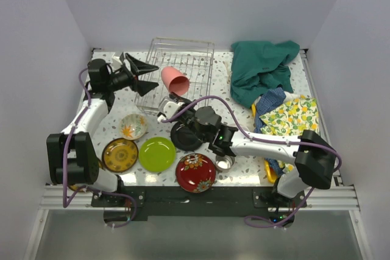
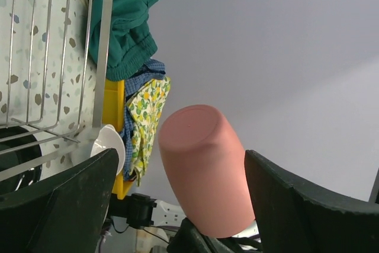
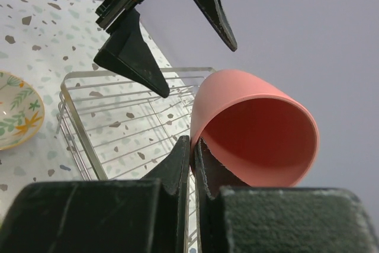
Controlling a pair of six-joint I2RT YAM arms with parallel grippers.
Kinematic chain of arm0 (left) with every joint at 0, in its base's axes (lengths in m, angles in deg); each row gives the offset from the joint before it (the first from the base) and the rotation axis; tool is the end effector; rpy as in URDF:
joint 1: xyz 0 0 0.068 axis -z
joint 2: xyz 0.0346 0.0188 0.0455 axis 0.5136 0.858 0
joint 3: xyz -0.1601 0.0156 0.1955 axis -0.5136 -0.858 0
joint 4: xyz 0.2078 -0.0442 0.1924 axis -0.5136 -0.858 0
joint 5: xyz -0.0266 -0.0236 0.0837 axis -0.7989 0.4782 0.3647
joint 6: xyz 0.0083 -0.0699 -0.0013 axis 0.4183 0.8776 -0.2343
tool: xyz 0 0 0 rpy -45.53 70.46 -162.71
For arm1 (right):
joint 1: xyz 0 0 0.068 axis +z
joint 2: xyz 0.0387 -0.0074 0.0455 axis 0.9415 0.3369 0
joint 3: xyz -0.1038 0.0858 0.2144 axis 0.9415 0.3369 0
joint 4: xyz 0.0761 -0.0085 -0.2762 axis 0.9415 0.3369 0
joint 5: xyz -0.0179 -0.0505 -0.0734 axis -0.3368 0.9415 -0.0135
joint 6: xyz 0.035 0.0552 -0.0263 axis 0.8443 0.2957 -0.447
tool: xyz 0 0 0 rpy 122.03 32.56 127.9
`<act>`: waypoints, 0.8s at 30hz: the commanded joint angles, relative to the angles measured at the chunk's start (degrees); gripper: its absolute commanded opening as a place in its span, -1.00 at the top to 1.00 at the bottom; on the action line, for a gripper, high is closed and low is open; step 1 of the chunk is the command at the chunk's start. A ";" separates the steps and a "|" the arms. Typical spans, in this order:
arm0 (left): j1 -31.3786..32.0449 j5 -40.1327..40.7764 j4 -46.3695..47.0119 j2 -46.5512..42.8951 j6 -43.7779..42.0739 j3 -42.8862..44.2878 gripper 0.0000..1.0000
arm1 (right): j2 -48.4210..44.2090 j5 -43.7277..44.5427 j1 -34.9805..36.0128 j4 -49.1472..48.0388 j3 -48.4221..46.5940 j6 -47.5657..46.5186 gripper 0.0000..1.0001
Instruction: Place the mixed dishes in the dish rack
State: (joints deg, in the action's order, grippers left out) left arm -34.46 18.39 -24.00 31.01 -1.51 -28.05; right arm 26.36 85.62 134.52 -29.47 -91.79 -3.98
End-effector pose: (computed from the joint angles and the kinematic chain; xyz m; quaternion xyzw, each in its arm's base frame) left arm 0.3688 -0.0255 0.2562 -0.2488 0.7114 -0.6305 0.1857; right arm 0.1950 0.3537 0.2853 -0.4327 0.5167 0.0257 0.7383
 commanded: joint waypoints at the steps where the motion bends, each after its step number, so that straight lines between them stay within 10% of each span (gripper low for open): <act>1: 0.91 -0.36 -1.27 0.44 3.97 1.76 -0.80 | 1.46 0.59 0.48 -5.21 -3.06 -0.42 1.00; 24: 1.88 0.70 -5.76 0.35 7.23 2.99 -0.60 | 5.51 -3.36 1.89 -5.74 -5.00 -2.00 1.00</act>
State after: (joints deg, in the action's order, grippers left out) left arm -32.75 19.11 -31.24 31.21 4.13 -27.55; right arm 31.85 83.72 135.55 -31.07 -94.02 -5.53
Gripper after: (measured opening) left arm 0.810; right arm 0.027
